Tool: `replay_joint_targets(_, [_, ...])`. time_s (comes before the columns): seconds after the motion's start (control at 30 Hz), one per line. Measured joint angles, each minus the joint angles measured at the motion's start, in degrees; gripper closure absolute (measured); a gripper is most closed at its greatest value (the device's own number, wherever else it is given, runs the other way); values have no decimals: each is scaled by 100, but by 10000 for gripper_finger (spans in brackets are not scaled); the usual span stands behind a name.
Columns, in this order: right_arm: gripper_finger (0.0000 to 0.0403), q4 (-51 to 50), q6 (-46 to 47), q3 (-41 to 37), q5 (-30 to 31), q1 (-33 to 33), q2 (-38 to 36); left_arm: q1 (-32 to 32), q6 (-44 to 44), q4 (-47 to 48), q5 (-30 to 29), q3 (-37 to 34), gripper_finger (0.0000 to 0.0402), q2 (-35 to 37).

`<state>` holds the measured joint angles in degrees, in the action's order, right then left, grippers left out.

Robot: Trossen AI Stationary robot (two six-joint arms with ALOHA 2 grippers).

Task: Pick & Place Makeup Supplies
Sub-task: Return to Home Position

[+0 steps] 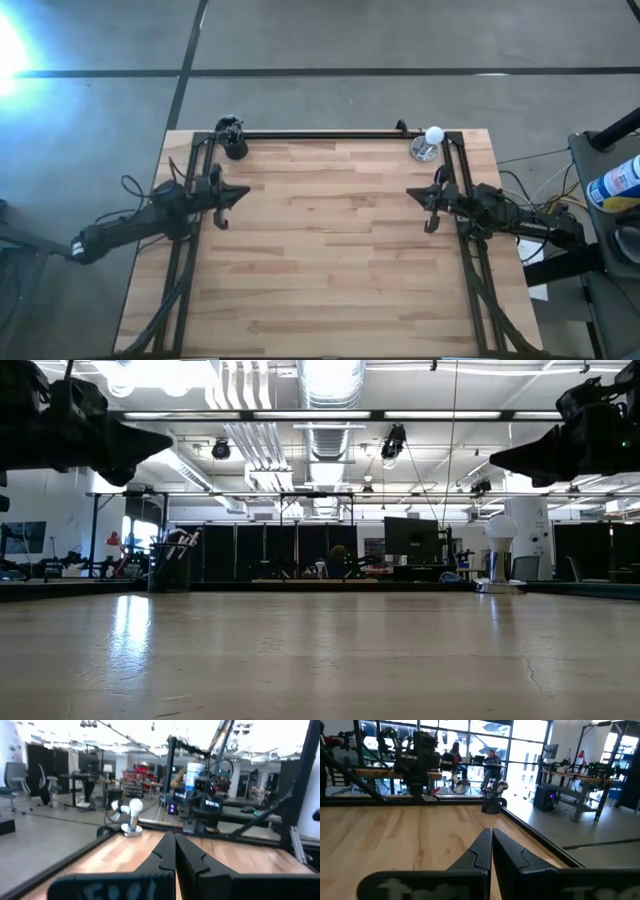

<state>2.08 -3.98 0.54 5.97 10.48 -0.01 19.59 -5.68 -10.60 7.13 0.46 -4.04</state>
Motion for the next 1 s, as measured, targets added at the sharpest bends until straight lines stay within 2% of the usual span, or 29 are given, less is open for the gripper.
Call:
replay_joint_targets(0.07, [394,-34,16,0,-19,0,0,-2,-35,430,99,-1,402,391])
replay_joint_targets(0.2, [394,-69,38,0,-45,-11,0,-11,55,890,299,30,401,379])
replay_joint_targets(0.57, [394,-74,387,0,-145,-105,0,-17,52,795,287,-3,401,396])
replay_joint_targets(1.0, [394,-69,98,0,-104,-109,158,-15,-499,856,173,-7,401,374])
